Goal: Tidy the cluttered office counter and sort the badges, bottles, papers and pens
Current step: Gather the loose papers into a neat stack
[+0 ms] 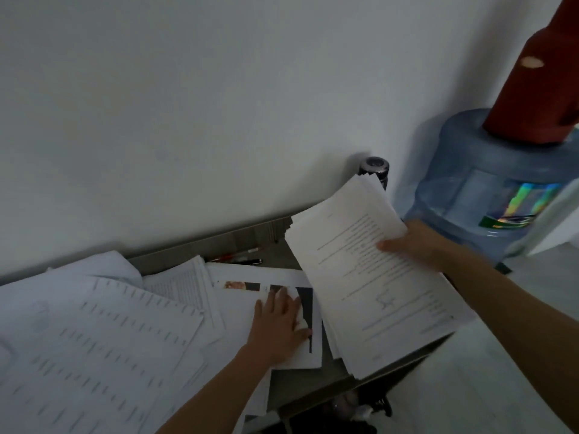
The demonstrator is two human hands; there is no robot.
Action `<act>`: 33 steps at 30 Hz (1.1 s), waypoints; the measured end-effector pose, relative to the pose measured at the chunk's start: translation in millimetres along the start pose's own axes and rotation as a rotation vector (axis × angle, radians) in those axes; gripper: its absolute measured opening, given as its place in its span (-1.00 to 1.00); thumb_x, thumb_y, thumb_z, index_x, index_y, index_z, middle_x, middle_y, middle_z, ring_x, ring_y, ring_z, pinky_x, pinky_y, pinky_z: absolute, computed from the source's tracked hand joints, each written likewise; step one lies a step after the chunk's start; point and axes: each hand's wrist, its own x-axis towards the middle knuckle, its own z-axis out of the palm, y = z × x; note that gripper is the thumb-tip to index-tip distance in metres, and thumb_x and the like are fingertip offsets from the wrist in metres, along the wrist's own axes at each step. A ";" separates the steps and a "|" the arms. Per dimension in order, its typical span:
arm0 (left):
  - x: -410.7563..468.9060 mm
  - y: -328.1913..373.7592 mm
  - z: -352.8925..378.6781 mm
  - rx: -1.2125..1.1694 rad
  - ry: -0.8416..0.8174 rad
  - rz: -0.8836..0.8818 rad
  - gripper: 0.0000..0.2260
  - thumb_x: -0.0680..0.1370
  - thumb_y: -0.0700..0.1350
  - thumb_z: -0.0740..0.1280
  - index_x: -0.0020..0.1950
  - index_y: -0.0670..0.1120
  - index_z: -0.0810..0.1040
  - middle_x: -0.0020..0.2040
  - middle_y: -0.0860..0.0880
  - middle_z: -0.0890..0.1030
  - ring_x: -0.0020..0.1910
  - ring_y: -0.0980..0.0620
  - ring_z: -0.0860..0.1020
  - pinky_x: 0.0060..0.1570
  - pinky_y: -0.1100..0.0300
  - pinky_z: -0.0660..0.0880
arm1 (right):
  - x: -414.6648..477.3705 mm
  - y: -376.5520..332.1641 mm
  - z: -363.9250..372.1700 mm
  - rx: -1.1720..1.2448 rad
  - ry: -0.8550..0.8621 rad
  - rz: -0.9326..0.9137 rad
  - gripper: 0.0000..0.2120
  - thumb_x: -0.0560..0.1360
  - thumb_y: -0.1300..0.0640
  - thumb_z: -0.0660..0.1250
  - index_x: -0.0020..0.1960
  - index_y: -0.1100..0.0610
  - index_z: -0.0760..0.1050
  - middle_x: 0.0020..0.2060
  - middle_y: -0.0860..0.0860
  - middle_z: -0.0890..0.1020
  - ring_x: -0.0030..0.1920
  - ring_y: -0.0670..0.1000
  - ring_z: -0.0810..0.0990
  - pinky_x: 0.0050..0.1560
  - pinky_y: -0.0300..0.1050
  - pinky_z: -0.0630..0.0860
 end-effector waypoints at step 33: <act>-138.1 -126.7 -9.3 -0.417 0.509 -0.461 -0.72 0.54 -0.07 0.37 0.23 -0.09 0.53 0.23 -0.02 0.52 0.22 0.02 0.45 0.21 0.30 0.24 | 3.8 -21.0 202.8 -0.836 0.017 -0.536 -0.57 0.58 -0.09 0.23 0.41 -0.01 0.38 0.33 0.01 0.45 0.30 0.03 0.41 0.19 -0.09 0.40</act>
